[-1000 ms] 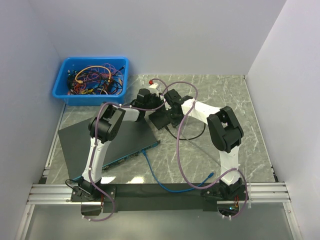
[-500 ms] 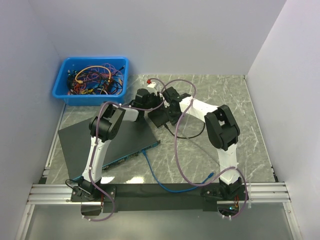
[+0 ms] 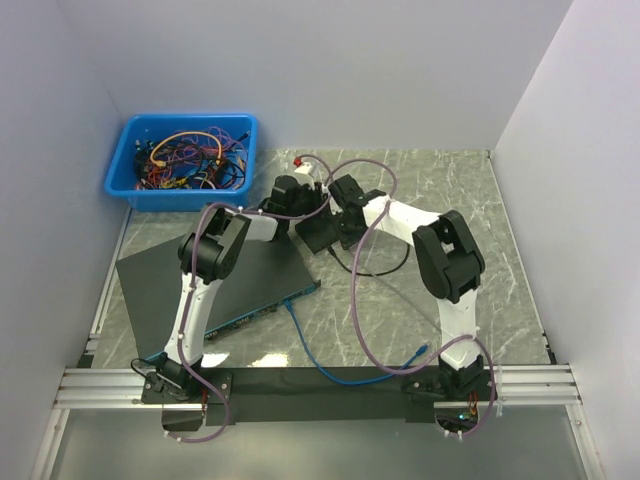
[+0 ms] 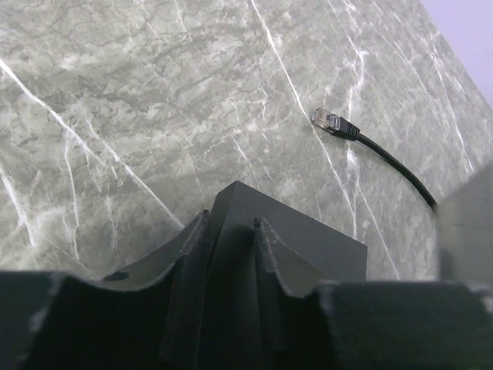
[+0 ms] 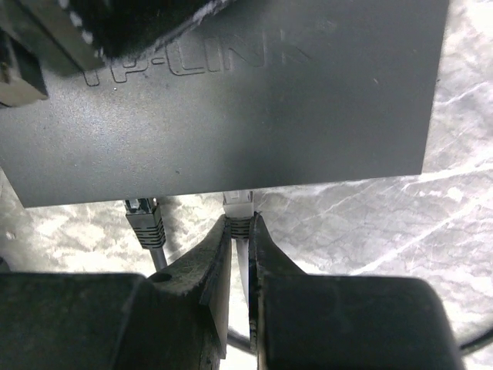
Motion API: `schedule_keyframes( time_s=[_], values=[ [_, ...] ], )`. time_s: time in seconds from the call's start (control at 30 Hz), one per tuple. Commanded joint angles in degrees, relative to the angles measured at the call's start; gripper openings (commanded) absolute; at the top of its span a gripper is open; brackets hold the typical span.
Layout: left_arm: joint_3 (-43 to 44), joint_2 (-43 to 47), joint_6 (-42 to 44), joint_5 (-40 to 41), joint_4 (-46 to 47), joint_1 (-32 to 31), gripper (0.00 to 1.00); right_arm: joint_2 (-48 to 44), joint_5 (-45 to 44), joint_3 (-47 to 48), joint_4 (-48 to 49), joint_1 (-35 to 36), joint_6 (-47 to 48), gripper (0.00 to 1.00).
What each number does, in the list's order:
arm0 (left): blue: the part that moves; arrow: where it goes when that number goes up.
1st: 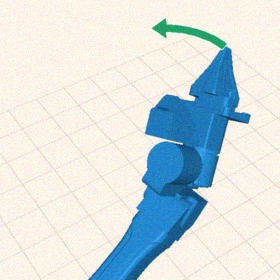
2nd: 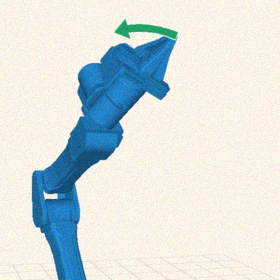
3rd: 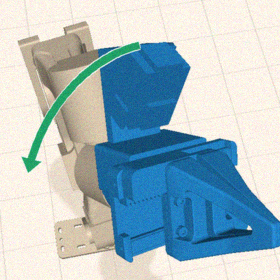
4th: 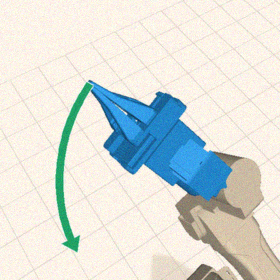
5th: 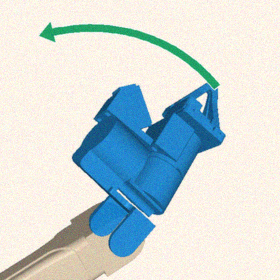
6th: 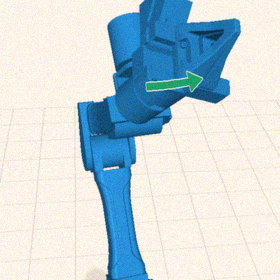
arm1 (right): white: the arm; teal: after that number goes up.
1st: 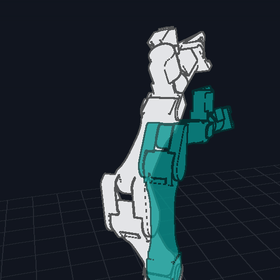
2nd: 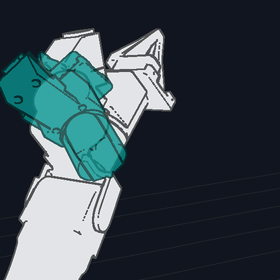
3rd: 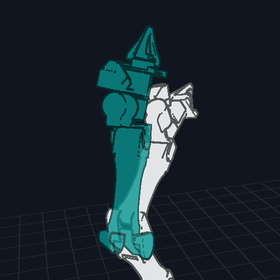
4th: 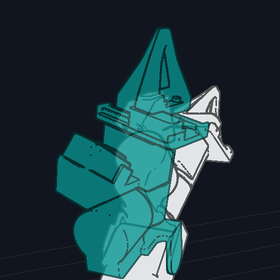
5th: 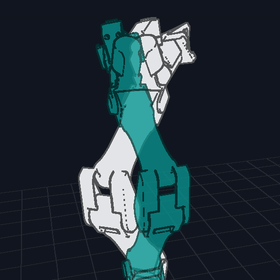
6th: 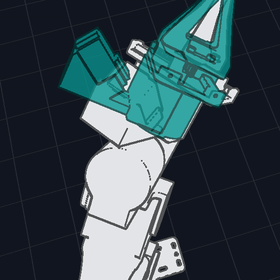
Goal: Insert the plug into the switch port
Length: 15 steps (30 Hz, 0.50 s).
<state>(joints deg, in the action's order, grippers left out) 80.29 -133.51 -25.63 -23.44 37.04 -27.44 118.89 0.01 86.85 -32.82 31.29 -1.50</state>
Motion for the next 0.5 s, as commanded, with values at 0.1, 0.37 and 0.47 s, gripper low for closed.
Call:
schedule_keyframes(
  time_s=[0.1, 0.37, 0.47],
  values=[
    [-0.9, 1.6, -1.3, -8.1, -26.0, -6.0, 0.4, -5.6, -6.9, -5.0, 39.7, -1.2, -1.1, 0.0],
    [3.5, 1.1, -1.8, -5.0, -29.9, -2.9, 0.46, -10.8, -10.8, -12.1, 38.8, -0.9, -2.9, 0.23],
    [4.7, 1.1, -1.4, -3.7, -31.5, -2.1, 0.47, -13.6, -12.7, -15.2, 38.4, -0.8, -3.9, 0.31]
  ],
)
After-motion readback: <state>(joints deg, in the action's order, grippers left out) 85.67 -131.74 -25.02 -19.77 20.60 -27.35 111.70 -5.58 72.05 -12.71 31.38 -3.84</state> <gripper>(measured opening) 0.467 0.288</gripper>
